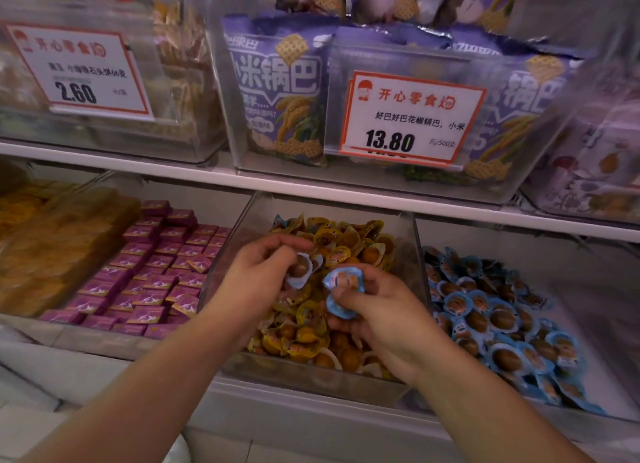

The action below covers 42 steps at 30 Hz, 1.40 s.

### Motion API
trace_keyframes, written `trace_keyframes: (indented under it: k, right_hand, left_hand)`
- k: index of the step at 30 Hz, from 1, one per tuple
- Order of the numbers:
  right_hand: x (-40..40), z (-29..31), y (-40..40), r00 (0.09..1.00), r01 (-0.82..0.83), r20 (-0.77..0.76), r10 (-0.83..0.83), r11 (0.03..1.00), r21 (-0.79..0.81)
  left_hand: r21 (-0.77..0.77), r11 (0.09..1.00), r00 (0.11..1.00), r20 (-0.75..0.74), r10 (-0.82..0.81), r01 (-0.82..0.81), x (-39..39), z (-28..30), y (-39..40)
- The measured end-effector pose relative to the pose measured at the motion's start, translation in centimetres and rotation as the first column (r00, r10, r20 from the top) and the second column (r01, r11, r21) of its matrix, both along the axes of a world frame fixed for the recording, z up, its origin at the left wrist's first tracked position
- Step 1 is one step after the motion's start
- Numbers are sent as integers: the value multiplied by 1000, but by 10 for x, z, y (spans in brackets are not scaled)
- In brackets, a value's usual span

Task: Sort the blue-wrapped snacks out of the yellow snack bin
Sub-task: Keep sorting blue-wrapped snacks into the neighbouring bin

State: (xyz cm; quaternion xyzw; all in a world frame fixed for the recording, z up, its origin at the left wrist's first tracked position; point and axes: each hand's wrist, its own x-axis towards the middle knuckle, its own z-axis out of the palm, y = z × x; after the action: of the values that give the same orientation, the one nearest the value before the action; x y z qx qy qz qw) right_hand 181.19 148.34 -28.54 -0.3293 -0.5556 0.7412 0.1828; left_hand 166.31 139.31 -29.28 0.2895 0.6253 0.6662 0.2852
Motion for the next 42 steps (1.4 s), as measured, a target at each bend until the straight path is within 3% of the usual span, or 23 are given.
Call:
trace_keyframes:
  k: [2,3,5,7,10,15,18,20,23,25,27,29,32,34,36,38,42]
  right_hand:
    - [3,8,-1,992,28,-113,-60,963,-267]
    - [5,11,-2,985,24,-150,-83,932,-361]
    - [13,20,-3,975,-31,-207,-76,883,-468]
    - [20,28,-6,963,-137,-269,6,871,-471]
    - [28,35,-11,953,-149,-302,9,884,-444]
    - [55,34,-2,977,-2,-212,-29,990,-144]
    - [69,36,7,978,16,-207,-34,996,-86]
    - [78,43,14,979,23,-196,-49,991,-134]
    - [101,41,48,956,162,-225,-188,978,-131]
    - [117,36,75,932,302,-184,-312,950,-80]
    - [127,27,106,880,459,-135,-455,888,-5]
    - [138,20,136,843,535,-73,-534,845,-4]
    - [155,13,171,821,563,65,-567,823,68]
    - [159,6,182,815,504,179,-551,826,252]
    - [152,3,174,782,448,194,-593,750,488]
    - [138,4,154,787,388,105,-608,620,682]
    - [104,6,95,942,193,1,-335,547,814]
  left_hand:
    - [68,997,993,120,17,-25,11,5,6]
    - [86,993,994,83,70,-77,18,7,8]
    - [140,965,940,-234,249,-220,31,11,9]
    - [217,957,779,-560,282,-191,51,16,10]
    - [173,985,667,-733,137,-12,82,17,17]
    - [21,981,639,-761,-110,193,104,17,26]
    - [26,940,601,-775,-196,340,102,20,27]
    - [59,905,609,-757,-235,422,98,16,27]
    - [100,946,707,-689,-158,309,87,0,35]
    - [35,987,700,-708,-87,159,74,-10,46]
    - [-118,988,613,-775,-154,99,57,-21,54]
    - [-274,955,457,-839,-297,118,45,-30,57]
    - [-543,833,192,-810,-554,107,41,-37,54]
    - [-634,772,101,-766,-635,49,39,-40,52]
    - [-657,754,34,-754,-656,-8,38,-39,50]
    - [-636,770,-2,-771,-637,-48,35,-35,49]
    - [-566,821,71,-825,-561,-77,17,-22,38]
